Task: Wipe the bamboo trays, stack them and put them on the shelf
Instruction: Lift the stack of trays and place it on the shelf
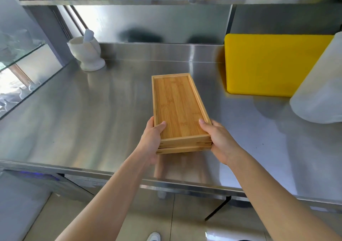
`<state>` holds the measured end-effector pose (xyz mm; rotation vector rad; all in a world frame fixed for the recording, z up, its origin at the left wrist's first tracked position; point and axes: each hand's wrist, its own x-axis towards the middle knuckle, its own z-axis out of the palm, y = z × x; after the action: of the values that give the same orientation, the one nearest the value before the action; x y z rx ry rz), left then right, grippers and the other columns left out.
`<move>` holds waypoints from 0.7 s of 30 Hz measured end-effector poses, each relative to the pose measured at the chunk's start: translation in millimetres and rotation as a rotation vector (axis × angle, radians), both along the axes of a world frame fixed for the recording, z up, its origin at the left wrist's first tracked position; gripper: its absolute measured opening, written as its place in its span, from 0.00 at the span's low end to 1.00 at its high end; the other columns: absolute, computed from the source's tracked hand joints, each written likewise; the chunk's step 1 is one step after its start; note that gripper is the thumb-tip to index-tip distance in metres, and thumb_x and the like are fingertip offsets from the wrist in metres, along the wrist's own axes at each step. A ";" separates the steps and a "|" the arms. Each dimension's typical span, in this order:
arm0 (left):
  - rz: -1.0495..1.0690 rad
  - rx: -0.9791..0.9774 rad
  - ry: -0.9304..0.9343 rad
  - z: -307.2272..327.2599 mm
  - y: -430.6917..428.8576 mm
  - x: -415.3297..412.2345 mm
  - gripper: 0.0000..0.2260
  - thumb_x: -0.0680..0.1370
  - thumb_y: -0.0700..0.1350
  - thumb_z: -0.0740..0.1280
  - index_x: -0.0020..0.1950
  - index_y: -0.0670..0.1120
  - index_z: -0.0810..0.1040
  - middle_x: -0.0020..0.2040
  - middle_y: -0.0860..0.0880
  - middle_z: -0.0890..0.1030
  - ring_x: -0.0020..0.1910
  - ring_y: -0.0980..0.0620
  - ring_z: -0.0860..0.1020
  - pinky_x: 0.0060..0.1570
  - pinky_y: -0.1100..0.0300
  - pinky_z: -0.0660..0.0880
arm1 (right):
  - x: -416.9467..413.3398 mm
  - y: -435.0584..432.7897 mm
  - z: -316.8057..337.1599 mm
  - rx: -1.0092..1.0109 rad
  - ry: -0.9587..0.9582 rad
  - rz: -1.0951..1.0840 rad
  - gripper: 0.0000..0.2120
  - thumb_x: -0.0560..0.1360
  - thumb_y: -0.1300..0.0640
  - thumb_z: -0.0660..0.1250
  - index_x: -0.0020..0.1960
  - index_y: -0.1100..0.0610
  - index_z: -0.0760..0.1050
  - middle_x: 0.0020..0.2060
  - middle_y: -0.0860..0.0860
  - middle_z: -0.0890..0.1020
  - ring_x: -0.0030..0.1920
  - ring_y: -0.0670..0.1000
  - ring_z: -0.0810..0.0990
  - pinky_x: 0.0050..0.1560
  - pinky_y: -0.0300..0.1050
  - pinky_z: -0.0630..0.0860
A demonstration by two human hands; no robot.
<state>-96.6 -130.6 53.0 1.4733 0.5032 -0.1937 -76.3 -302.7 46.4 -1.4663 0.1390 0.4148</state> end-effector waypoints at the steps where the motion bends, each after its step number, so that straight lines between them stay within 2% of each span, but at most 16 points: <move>1: -0.003 0.003 -0.023 7.5 0.1 6.1 0.16 0.80 0.52 0.57 0.67 0.55 0.65 0.60 0.51 0.76 0.57 0.48 0.75 0.61 0.46 0.72 | 5.7 -0.4 7.4 0.001 -0.022 -0.004 0.12 0.77 0.49 0.58 0.59 0.50 0.69 0.57 0.51 0.78 0.58 0.54 0.74 0.65 0.58 0.68; 3: 0.000 0.006 -0.064 24.6 1.3 20.5 0.15 0.79 0.52 0.58 0.66 0.56 0.66 0.58 0.51 0.78 0.56 0.48 0.76 0.61 0.46 0.72 | 19.1 -0.2 24.7 -0.011 -0.061 -0.015 0.13 0.77 0.47 0.58 0.59 0.49 0.68 0.57 0.52 0.77 0.59 0.54 0.73 0.64 0.58 0.68; 7: -0.014 0.000 -0.150 64.3 5.0 55.6 0.15 0.78 0.52 0.60 0.65 0.56 0.69 0.54 0.52 0.80 0.52 0.50 0.78 0.55 0.49 0.74 | 49.4 2.8 65.5 -0.001 -0.143 -0.059 0.16 0.76 0.46 0.60 0.61 0.50 0.68 0.56 0.52 0.77 0.57 0.55 0.74 0.63 0.59 0.69; 15: -0.020 0.017 -0.239 135.0 29.8 152.3 0.16 0.77 0.51 0.62 0.65 0.54 0.70 0.55 0.49 0.79 0.52 0.46 0.77 0.46 0.51 0.74 | 140.9 26.5 132.7 0.029 -0.239 -0.139 0.20 0.76 0.46 0.60 0.65 0.51 0.66 0.57 0.53 0.76 0.56 0.55 0.75 0.61 0.58 0.71; 17: -0.023 0.005 -0.246 149.3 39.5 185.7 0.16 0.77 0.51 0.63 0.64 0.53 0.71 0.55 0.48 0.79 0.52 0.46 0.77 0.47 0.50 0.75 | 171.0 36.7 146.6 0.055 -0.256 -0.156 0.19 0.76 0.48 0.61 0.65 0.53 0.67 0.56 0.54 0.77 0.55 0.56 0.76 0.60 0.58 0.72; 21: -0.039 -0.013 -0.257 171.5 61.2 259.3 0.15 0.76 0.50 0.64 0.62 0.50 0.73 0.55 0.46 0.79 0.54 0.43 0.77 0.57 0.43 0.74 | 239.1 58.0 174.3 0.055 -0.253 -0.203 0.17 0.76 0.51 0.63 0.62 0.56 0.70 0.54 0.57 0.78 0.53 0.58 0.76 0.58 0.57 0.73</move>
<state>162.7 -69.4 224.5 1.4707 0.2654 -0.0364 162.8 -244.6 220.7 -1.4222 0.0724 0.0660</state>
